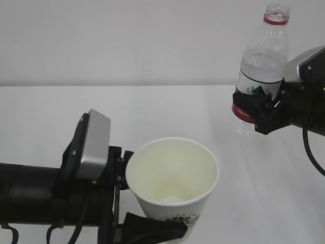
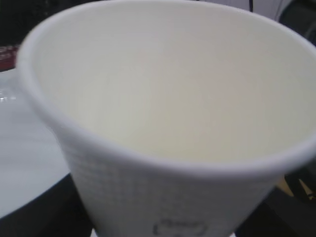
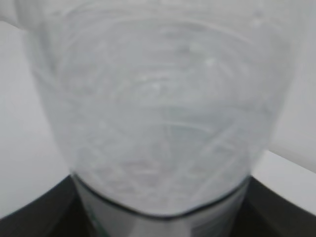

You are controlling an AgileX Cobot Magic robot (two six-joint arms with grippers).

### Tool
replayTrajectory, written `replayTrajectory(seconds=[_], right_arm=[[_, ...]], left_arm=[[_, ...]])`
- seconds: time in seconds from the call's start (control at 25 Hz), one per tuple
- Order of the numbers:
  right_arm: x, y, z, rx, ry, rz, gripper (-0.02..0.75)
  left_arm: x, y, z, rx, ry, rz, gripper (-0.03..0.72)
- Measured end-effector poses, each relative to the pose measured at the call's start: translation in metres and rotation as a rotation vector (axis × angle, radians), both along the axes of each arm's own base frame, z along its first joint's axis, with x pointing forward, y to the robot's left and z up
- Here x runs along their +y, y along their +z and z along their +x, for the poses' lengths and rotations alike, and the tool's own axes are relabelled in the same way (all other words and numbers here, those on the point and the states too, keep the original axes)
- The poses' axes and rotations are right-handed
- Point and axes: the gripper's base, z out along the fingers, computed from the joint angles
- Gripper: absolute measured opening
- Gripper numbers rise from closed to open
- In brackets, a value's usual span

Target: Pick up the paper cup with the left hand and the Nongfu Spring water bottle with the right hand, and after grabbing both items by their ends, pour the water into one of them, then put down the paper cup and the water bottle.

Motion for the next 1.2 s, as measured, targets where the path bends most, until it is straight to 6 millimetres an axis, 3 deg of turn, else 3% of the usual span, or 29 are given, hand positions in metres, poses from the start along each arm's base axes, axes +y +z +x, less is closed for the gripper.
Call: replayTrajectory(seconds=[0.36,0.68,0.96,1.2], right_arm=[[0.002,-0.001,-0.002,-0.001,0.037,-0.026,0.485],[0.008,-0.001,-0.004,-0.015,0.118,-0.082,0.485],[0.013,0.018,-0.008,-0.087,0.15,-0.1,0.485],[0.013,0.032,-0.013,-0.146,0.158,-0.129,0.485]], left_arm=[[-0.006,-0.006,-0.003,0.033,-0.001,0.003,0.546],[-0.011,0.0,0.002,0.01,0.001,-0.017,0.546],[-0.018,0.007,0.011,-0.019,0.001,-0.04,0.546],[-0.022,0.006,0.005,-0.022,-0.038,-0.033,0.542]])
